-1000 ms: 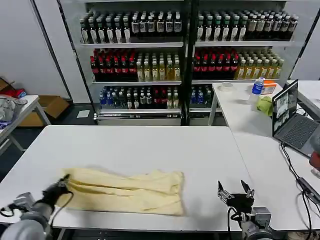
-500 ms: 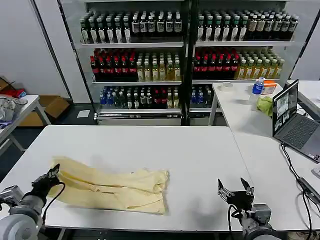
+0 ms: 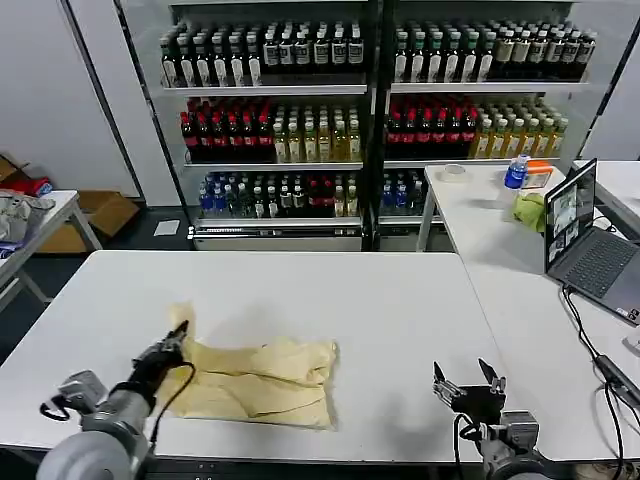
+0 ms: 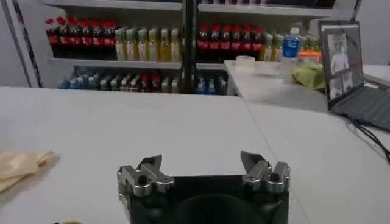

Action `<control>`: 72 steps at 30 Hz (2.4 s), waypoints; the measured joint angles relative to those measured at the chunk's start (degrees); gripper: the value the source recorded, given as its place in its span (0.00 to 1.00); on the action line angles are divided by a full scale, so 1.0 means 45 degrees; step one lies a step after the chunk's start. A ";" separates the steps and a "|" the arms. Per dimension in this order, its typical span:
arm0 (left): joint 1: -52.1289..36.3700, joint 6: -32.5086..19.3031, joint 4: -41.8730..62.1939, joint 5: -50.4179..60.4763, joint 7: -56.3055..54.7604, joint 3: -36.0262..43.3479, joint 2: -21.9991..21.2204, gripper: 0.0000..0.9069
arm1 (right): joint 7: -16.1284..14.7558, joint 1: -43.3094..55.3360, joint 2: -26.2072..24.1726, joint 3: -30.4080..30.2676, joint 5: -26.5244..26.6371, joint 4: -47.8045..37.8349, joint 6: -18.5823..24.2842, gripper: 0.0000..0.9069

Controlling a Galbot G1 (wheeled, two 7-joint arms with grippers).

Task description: Fold and organize the clothes.

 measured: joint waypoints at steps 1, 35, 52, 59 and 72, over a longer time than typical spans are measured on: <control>-0.0025 -0.0019 -0.0015 -0.0001 -0.0031 0.0245 -0.0112 0.03 | -0.0001 -0.0026 0.0022 0.0016 -0.0019 0.0010 0.0000 1.00; -0.2136 -0.0309 0.2107 0.0658 -0.0401 0.5329 -0.1882 1.00 | 0.0031 -0.0010 0.0590 -0.0013 -0.0398 -0.0132 -0.0109 1.00; -0.1093 -0.0368 0.0179 -0.0616 0.0385 0.4685 -0.1551 1.00 | -0.0010 0.0016 0.0657 -0.0039 -0.0400 -0.0157 -0.0108 1.00; -0.0317 -0.0323 0.0031 -0.0485 0.0480 0.2946 -0.0847 1.00 | -0.0042 0.0089 0.0692 -0.0103 -0.0404 -0.0155 -0.0102 1.00; 0.0398 0.0215 0.1159 0.0100 0.1079 0.0605 0.0136 1.00 | -0.0061 0.0038 0.0488 -0.0011 -0.0303 -0.0080 -0.0094 1.00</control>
